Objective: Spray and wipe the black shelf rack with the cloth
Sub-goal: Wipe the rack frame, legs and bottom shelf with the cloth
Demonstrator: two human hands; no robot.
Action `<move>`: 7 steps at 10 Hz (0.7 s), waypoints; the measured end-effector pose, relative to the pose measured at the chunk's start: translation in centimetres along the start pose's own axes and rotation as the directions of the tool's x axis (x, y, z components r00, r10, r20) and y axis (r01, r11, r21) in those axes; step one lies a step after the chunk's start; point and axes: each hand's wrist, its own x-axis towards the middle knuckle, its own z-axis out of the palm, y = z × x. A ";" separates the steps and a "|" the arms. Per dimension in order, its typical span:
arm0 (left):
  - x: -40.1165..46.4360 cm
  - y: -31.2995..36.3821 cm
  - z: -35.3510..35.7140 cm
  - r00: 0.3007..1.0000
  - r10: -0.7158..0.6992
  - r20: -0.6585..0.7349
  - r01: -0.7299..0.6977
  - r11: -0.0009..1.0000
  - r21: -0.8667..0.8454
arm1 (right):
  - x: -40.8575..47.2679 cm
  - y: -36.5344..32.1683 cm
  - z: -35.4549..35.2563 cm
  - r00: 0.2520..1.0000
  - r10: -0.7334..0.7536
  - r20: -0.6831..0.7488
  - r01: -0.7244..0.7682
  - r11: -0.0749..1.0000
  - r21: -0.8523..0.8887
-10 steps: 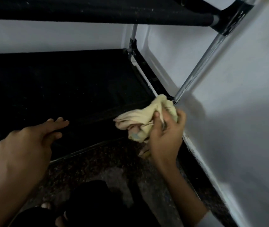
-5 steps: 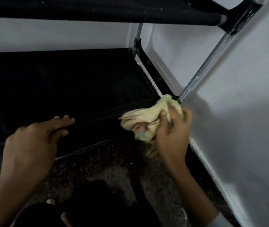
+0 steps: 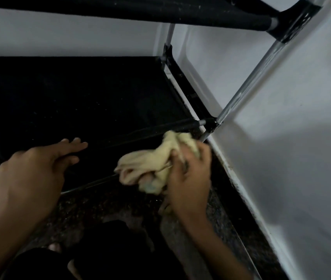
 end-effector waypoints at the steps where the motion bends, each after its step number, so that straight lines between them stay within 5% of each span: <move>1: 0.3 0.1 -0.1 1.000 0.012 0.018 -0.011 1.000 -0.016 | 3.2 1.8 -2.1 0.967 0.159 -0.197 -0.173 0.983 -0.054; 2: 0.4 -0.1 0.1 1.000 0.001 0.013 -0.001 1.000 -0.007 | 2.9 0.1 -0.6 0.978 0.174 -0.118 -0.186 0.977 -0.100; 3: 0.4 0.4 0.1 0.999 0.040 0.013 -0.039 0.999 -0.028 | 0.3 -1.6 1.3 0.997 -0.029 0.072 0.034 0.997 -0.068; 4: 0.4 0.5 0.0 0.999 0.047 0.002 -0.047 0.999 -0.015 | -2.6 -3.0 2.3 0.925 -0.144 0.351 0.157 0.988 -0.008; 5: 0.7 -0.6 0.6 1.000 0.009 0.002 -0.009 0.998 -0.056 | -2.3 -2.9 1.5 0.935 -0.140 0.326 0.141 0.990 0.021; 7: 0.6 -1.2 0.8 1.000 0.008 -0.020 -0.010 0.993 -0.121 | 4.2 0.7 -2.4 0.988 0.066 -0.138 -0.092 0.977 -0.191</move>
